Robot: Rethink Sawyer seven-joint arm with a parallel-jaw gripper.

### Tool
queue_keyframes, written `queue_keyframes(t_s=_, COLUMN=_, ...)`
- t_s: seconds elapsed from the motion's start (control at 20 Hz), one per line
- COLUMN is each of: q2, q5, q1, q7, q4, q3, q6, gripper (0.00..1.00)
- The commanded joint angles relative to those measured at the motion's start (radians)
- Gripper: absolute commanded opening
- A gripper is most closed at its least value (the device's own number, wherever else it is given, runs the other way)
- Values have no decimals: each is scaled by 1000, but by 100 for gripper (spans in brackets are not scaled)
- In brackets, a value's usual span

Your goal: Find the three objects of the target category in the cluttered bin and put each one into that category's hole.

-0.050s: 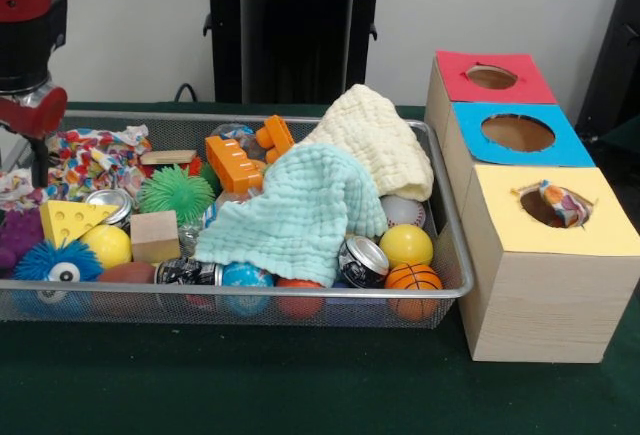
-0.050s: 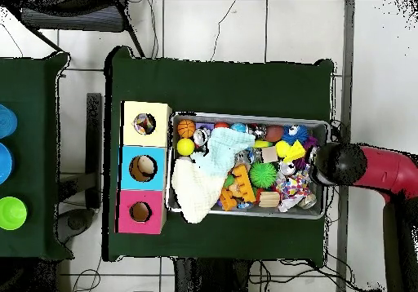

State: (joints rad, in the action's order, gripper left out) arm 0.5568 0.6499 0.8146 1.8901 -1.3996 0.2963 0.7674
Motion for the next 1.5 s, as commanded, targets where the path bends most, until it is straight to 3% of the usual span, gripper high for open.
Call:
queue_keyframes(t_s=0.05, q2=-82, q5=73, q1=-20, q7=-33, q4=23, q3=-34, q6=-47, gripper=100)
queue_keyframes(t_s=0.4, q2=-159, q5=96, q1=-24, q7=-26, q4=70, q3=-56, q6=-90, gripper=100)
queue_keyframes(t_s=1.05, q2=-172, q5=70, q1=-24, q7=-46, q4=74, q3=-59, q6=-99, gripper=100)
queue_keyframes(t_s=1.1, q2=-169, q5=71, q1=-23, q7=-57, q4=68, q3=-57, q6=-107, gripper=0)
queue_keyframes(t_s=1.5, q2=-156, q5=37, q1=-17, q7=-40, q4=55, q3=-54, q6=-85, gripper=0)
